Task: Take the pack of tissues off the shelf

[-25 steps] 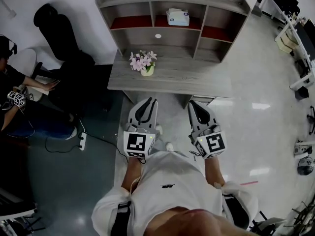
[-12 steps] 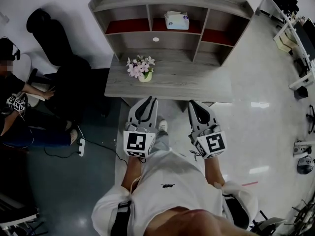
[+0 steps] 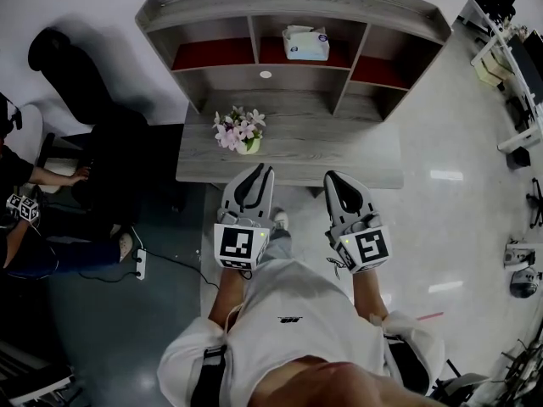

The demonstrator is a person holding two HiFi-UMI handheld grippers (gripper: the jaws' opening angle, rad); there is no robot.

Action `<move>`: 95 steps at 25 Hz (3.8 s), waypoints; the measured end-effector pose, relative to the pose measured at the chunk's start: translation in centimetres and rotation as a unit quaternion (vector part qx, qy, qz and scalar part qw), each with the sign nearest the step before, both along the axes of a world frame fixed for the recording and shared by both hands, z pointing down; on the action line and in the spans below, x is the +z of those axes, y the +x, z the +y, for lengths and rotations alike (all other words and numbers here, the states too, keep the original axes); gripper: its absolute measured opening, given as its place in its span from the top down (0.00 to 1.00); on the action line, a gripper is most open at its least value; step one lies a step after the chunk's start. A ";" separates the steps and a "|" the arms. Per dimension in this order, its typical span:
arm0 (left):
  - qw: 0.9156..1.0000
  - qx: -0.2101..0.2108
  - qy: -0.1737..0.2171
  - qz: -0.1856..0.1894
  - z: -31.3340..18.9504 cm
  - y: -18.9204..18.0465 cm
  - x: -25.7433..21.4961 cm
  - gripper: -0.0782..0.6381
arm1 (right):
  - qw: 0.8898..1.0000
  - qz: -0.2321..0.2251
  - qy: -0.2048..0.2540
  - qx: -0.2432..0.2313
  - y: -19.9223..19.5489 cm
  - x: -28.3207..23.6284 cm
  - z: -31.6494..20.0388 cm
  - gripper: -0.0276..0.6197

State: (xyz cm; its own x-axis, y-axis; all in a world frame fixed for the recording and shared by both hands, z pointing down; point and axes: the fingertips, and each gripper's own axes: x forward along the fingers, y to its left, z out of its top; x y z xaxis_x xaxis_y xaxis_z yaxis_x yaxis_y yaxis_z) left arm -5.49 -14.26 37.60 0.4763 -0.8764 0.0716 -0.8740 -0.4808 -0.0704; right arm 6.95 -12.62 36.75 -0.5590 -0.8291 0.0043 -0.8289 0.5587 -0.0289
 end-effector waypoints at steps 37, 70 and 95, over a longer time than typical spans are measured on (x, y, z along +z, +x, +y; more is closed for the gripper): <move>0.998 0.052 -0.014 -0.020 -24.2 0.8 2.3 0.79 | 0.997 0.027 -0.048 0.053 -1.6 3.5 -20.3 0.92; 0.997 0.010 -0.058 -0.040 -35.8 4.6 7.1 0.79 | 0.995 0.037 -0.095 0.008 0.6 7.5 -29.9 0.92; 0.996 0.004 -0.079 -0.046 -37.6 5.1 8.7 0.85 | 0.996 0.022 -0.089 0.000 0.3 7.6 -31.2 0.92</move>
State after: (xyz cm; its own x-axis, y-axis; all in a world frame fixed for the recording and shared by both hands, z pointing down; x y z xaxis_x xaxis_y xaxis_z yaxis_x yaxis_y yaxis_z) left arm -0.40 -51.89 46.34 0.4675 -0.8474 0.2518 -0.8638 -0.4985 -0.0736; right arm 7.27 -43.83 44.35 -0.5542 -0.8135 0.1761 -0.8320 0.5473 -0.0904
